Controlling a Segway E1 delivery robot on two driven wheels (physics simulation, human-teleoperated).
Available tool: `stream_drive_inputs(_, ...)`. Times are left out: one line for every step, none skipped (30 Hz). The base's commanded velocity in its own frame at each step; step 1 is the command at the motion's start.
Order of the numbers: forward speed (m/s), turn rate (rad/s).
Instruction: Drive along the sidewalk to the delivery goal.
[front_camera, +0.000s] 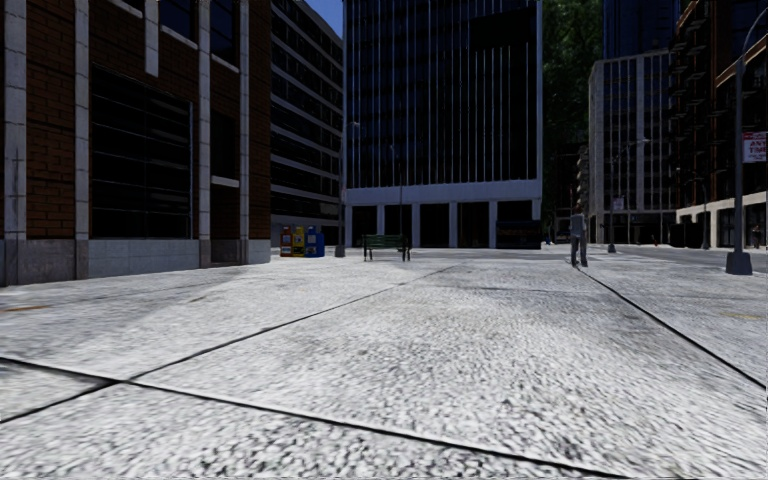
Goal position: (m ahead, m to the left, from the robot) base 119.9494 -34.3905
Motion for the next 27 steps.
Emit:
stream_drive_inputs(2.00, 0.67)
stream_drive_inputs(2.00, 0.68)
stream_drive_inputs(2.00, 0.00)
stream_drive_inputs(2.00, 0.00)
stream_drive_inputs(2.00, 0.00)
stream_drive_inputs(2.00, 0.00)
stream_drive_inputs(2.00, 0.00)
stream_drive_inputs(2.00, 0.00)
stream_drive_inputs(2.00, 0.00)
stream_drive_inputs(2.00, 0.00)
stream_drive_inputs(2.00, 0.00)
stream_drive_inputs(2.00, 0.00)
stream_drive_inputs(2.00, 0.00)
stream_drive_inputs(2.00, 0.00)
stream_drive_inputs(2.00, 0.00)
stream_drive_inputs(2.00, 0.00)
stream_drive_inputs(2.00, 0.00)
stream_drive_inputs(2.00, 0.00)
stream_drive_inputs(2.00, 0.00)
stream_drive_inputs(2.00, 0.00)
stream_drive_inputs(2.00, 0.00)
stream_drive_inputs(2.00, 0.00)
stream_drive_inputs(2.00, 0.00)
stream_drive_inputs(2.00, 0.00)
stream_drive_inputs(2.00, 0.00)
stream_drive_inputs(2.00, 0.00)
stream_drive_inputs(2.00, 0.00)
